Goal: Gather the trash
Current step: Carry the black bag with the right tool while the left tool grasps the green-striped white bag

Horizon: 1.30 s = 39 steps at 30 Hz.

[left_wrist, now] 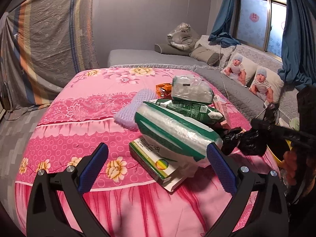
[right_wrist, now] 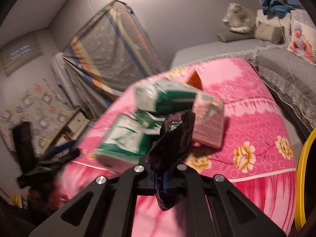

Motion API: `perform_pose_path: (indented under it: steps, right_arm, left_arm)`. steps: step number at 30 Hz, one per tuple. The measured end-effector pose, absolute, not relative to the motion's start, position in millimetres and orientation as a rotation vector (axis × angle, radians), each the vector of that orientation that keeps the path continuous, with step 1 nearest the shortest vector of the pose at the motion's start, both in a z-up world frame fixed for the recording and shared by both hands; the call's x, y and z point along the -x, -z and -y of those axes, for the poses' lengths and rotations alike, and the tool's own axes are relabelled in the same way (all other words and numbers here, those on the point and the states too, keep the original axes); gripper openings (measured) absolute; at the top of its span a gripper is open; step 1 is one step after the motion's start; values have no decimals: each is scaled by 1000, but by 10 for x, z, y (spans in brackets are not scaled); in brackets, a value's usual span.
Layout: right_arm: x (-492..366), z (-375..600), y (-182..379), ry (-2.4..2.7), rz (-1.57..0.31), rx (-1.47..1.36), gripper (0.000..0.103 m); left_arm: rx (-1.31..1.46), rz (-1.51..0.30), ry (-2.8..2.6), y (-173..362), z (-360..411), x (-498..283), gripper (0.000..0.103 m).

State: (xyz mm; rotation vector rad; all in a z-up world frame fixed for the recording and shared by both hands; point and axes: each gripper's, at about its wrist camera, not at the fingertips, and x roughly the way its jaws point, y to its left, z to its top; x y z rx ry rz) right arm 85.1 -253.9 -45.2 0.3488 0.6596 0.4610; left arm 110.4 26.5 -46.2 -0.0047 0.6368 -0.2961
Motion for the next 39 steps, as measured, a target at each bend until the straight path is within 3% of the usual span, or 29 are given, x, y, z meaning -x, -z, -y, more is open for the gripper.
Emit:
perform_pose_path:
  steps: [10,22,36,37,39]
  right_arm:
    - [-338,2963,-155,-510,-449,-402,4]
    - [-244,3186,-157,-529,-414,-461,4]
    - [-182,3220,-54,-535,-407,-475,4]
    - [-182,3223,-45,-533,-408,-474,4]
    - [-189,3241,-31,-532,-411,-479,4]
  left_arm:
    - [47,-744,421,520,-85,-1237,95]
    - [238,-919,526,742,-33,-1588,95]
    - [235,-1026,498,891,279,-1970,93]
    - [247,-1029,493,903,266,-2003,92]
    - [276,-1044,479,948,222,-2082,75]
